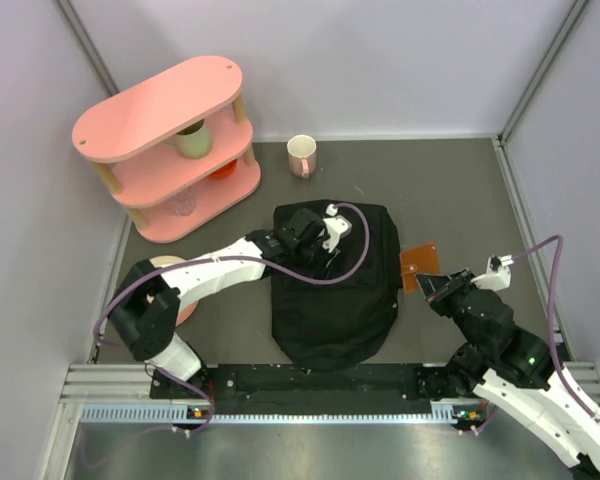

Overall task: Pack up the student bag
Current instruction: Place the personal item in the student bag.

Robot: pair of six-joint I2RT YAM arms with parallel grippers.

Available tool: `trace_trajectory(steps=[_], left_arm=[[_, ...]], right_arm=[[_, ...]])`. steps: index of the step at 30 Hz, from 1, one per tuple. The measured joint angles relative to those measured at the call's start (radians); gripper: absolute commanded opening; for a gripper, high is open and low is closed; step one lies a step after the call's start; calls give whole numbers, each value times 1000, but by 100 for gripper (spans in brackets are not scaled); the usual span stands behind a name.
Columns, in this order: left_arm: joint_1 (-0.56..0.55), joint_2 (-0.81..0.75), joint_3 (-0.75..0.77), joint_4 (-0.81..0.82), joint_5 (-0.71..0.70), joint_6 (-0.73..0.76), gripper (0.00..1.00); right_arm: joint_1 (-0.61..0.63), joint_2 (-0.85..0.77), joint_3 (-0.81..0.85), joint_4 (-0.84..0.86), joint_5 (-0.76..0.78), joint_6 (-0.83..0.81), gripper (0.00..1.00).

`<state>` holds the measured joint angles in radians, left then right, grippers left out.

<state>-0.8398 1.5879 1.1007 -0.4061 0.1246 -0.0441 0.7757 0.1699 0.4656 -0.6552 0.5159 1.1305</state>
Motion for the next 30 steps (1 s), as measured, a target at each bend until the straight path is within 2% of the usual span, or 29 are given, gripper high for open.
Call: trace_trajectory(steps=[4, 11, 17, 22, 30], left_arm=[[-6, -48, -19, 10, -102, -30, 48], [49, -74, 48, 15, -196, -13, 50], [102, 35, 153, -15, -75, 115, 46], [101, 122, 166, -95, 22, 235, 44], [104, 144, 200, -182, 133, 294, 42]], right_arm=[[0, 0, 0, 0, -2, 7, 1], [0, 0, 0, -1, -3, 8, 2], [0, 0, -9, -3, -10, 15, 3], [0, -1, -21, -11, -17, 18, 3], [0, -25, -24, -12, -17, 26, 4]])
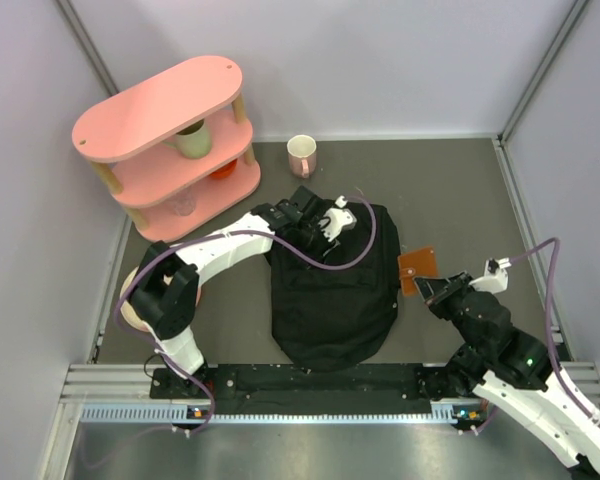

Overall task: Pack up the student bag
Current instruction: Place the personal item in the student bag.

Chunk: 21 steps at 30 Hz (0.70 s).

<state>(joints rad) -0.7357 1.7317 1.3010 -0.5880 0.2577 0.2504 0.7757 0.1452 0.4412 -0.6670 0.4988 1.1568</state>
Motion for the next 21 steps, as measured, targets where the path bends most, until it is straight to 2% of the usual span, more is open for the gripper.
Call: trace_trajectory(steps=[5, 9, 15, 21], left_arm=[[-14, -18, -20, -7, 60, 1, 43], [-60, -76, -98, 36, 43, -20, 47], [-132, -151, -225, 188, -118, -112, 49], [-169, -159, -277, 309, -307, -201, 43]], right_arm=[[0, -1, -22, -4, 0, 14, 4], [0, -1, -35, -8, 0, 23, 4], [0, -1, -36, -11, 0, 26, 5], [0, -1, -36, -11, -1, 26, 6]])
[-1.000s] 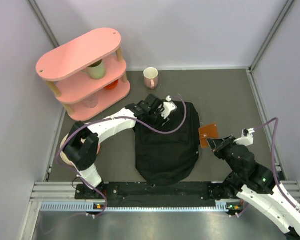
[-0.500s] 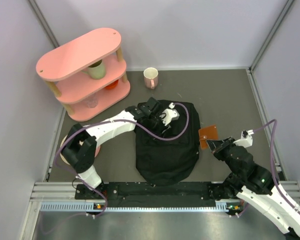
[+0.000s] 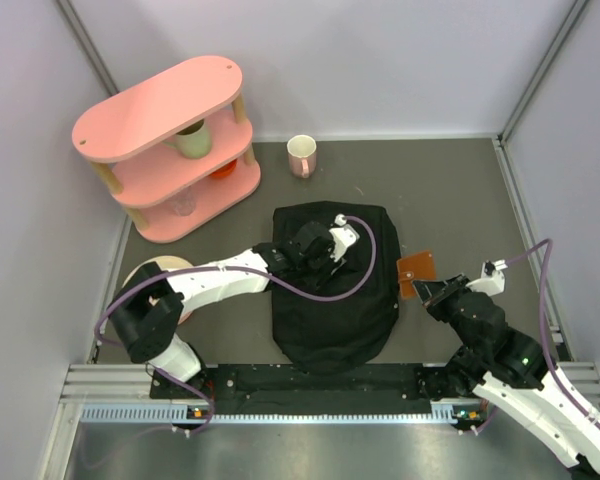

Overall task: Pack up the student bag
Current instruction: Place the personal item in the student bag.

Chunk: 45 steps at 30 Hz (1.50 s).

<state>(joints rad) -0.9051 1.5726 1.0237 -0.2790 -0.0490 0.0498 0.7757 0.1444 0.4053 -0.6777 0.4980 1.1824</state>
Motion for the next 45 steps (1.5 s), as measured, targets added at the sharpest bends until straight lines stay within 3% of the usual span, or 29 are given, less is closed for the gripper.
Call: trace_trajectory(steps=[4, 10, 12, 32, 37, 45], left_arm=[[-22, 0, -26, 60, -82, -26, 36], [-23, 1, -48, 134, -138, -56, 4], [-22, 0, -55, 151, -154, -70, 1], [-16, -95, -54, 123, -238, -107, 0], [-14, -108, -25, 89, -241, -112, 0], [-13, -108, 7, 46, -237, -135, 0]], right_arm=[[0, 0, 0, 0, -3, 0, 6], [0, 0, 0, 0, -6, 1, 7], [0, 0, 0, 0, -8, 1, 7], [0, 48, 0, 43, -85, -18, 1], [0, 166, 0, 199, -194, -48, 0], [0, 462, -10, 589, -424, -45, 0]])
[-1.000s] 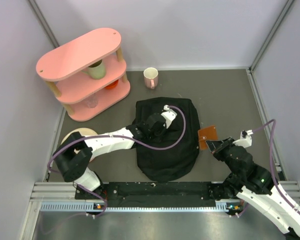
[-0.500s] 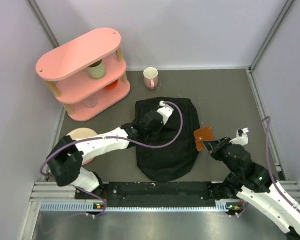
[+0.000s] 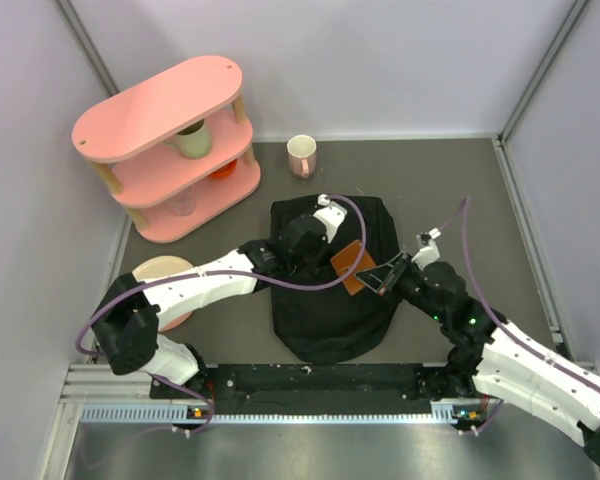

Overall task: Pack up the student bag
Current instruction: Place the personal item in the student bag.

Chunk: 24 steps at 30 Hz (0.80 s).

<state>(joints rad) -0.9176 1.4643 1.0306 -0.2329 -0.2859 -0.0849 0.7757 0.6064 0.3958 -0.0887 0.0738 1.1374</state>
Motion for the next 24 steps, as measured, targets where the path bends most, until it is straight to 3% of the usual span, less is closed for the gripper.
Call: trace_trajectory(steps=[9, 24], left_arm=[[1, -9, 22, -31, 8, -30, 0], [3, -26, 23, -53, 11, -53, 0]], right_arm=[[0, 222, -41, 294, -109, 62, 0], [0, 399, -143, 560, -173, 193, 0]])
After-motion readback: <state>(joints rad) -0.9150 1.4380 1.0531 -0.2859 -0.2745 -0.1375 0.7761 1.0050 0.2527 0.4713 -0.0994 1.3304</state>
